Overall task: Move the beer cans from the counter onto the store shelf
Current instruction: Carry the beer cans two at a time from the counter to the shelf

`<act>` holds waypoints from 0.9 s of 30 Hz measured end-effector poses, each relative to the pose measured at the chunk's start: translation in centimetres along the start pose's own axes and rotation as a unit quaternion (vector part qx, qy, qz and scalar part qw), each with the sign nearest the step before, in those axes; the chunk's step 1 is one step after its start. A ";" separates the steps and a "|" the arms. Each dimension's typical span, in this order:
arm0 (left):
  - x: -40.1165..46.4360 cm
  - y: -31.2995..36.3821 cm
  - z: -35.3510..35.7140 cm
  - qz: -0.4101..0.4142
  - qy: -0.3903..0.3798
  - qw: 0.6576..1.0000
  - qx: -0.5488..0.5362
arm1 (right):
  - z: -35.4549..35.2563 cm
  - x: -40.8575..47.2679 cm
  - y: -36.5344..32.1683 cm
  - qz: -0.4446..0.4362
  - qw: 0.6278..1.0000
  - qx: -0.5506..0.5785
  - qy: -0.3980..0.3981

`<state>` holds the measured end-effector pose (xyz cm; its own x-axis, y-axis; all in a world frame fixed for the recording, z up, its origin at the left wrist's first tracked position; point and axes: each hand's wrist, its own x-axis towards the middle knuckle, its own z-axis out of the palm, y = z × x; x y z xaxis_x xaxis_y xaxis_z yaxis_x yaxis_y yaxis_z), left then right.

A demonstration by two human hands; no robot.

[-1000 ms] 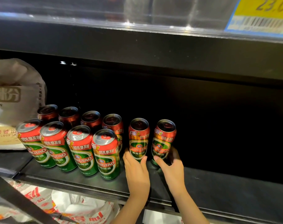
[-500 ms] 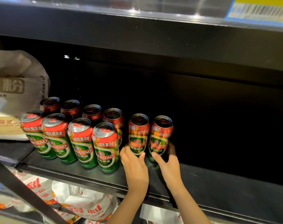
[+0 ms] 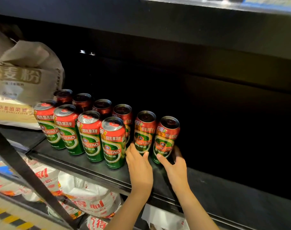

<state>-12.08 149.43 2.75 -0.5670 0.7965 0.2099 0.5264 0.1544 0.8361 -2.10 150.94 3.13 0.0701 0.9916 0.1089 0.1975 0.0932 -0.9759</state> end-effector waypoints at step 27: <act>-0.3 0.2 -1.1 -0.045 0.006 0.997 -0.062 | 0.3 0.2 0.6 0.023 0.998 -0.059 0.015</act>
<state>-12.53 148.58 3.46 -0.6160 0.7759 0.1360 0.3909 0.1512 0.9079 -2.25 151.20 2.47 0.1113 0.9912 0.0720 0.3068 0.0346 -0.9511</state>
